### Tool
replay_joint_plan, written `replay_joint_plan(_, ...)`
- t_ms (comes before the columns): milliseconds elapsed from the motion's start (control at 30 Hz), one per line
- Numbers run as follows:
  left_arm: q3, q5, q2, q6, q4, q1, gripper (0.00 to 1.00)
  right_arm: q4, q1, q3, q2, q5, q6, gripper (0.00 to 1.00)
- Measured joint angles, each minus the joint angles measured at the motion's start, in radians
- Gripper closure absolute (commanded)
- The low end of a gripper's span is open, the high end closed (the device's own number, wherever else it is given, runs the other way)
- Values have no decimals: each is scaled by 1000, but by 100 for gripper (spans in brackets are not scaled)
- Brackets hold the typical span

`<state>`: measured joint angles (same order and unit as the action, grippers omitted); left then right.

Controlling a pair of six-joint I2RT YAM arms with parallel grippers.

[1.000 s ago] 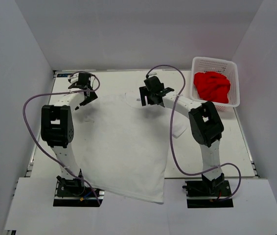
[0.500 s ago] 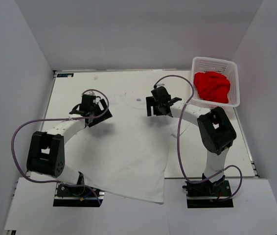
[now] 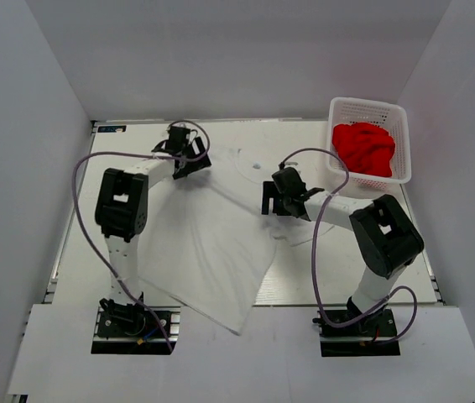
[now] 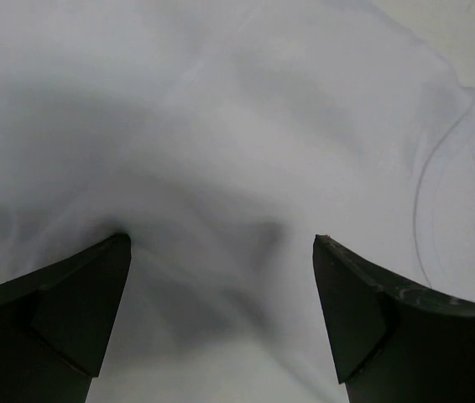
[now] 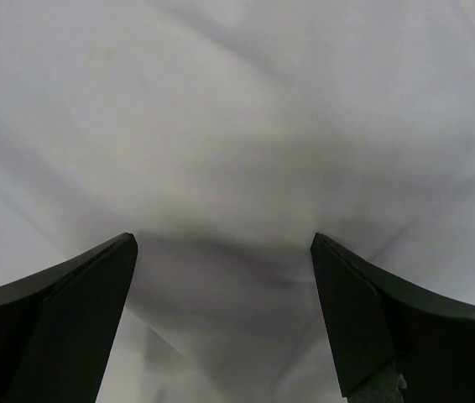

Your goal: Fold and stack the t-shirts

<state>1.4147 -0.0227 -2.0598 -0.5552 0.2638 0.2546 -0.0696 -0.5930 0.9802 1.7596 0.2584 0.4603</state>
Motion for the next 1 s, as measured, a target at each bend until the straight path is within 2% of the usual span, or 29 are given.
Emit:
replay_joint_plan(133,413,33,-275,76,14,20,0,36,-45,-63,-44,-11,0,10)
replay_joint_plan(267,887,52,-580,174,21,64,0,61,-209,-80,-54,-33,-34,10)
replay_joint_plan(333,1002,64,-666,202,-6,91,0,76,-288,-77,-50,-60,-61,10)
replay_joint_plan(433,957,87,-659,211,-73,118,0,76,-393,-58,-34,-93,-93,10)
replay_joint_plan(567,934,102,-653,222,-118,137,0,74,-389,-53,-32,-120,-103,10)
replay_joint_plan(800,922,128,-621,241,-76,125,0,48,-374,-51,-47,-119,-112,10)
replay_joint_plan(900,818,103,-504,243,-26,117,0,16,-354,-37,-70,-107,-107,10)
replay_joint_plan(1000,573,18,-240,234,21,100,0,13,-319,10,-80,-113,-90,10)
